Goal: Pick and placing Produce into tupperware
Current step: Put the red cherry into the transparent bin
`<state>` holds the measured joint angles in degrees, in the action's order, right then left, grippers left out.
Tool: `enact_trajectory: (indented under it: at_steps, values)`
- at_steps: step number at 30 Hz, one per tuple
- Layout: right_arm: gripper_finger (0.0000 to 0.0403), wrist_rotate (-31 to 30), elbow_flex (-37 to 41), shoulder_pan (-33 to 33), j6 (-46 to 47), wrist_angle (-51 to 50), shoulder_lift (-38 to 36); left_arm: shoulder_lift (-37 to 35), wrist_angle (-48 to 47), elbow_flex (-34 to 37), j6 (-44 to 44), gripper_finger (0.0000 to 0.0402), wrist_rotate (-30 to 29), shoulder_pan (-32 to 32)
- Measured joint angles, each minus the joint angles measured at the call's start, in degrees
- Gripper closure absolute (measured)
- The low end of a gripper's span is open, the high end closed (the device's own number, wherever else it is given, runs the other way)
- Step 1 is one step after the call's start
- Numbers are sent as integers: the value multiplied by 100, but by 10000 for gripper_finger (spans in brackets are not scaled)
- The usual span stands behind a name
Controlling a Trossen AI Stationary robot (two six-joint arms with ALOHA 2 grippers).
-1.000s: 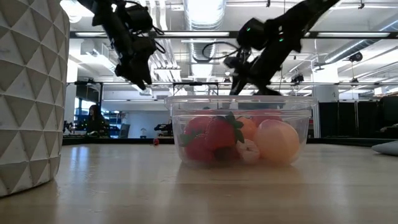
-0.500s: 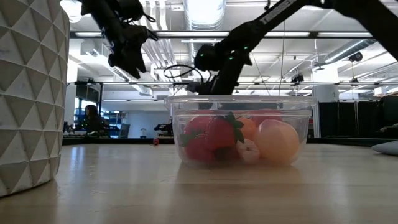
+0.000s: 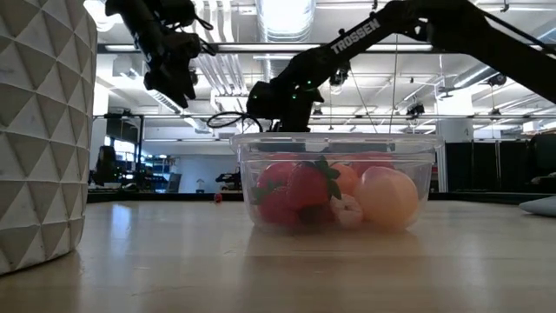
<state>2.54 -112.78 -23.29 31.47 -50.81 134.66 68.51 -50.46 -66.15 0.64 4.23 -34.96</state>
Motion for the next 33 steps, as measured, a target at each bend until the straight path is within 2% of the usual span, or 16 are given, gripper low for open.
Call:
enact_trajectory:
  at_steps: [11, 21, 33]
  values:
    - [269, -54, -78, 0, -96, -261, 40, 36, 59, 2, -155, 162, -11, 0]
    - [270, -67, -78, 2, -154, -305, 38, 44, 75, 4, -157, 162, -17, 0]
    - [278, 24, -82, 39, -729, -557, 29, 44, 70, 4, -148, 162, -17, 0]
